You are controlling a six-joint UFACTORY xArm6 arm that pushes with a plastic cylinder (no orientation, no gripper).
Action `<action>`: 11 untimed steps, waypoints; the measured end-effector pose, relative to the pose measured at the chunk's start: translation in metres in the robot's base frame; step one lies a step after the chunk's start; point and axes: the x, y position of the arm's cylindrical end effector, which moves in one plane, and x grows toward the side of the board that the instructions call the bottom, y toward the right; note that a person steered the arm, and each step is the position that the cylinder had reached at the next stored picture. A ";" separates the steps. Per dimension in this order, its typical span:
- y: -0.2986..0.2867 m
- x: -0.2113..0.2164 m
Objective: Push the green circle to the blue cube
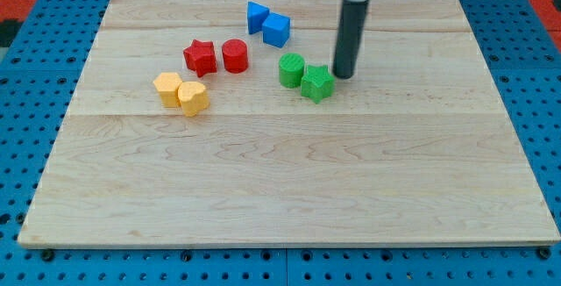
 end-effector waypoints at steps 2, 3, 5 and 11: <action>-0.057 0.033; -0.032 0.022; -0.031 -0.009; -0.008 0.103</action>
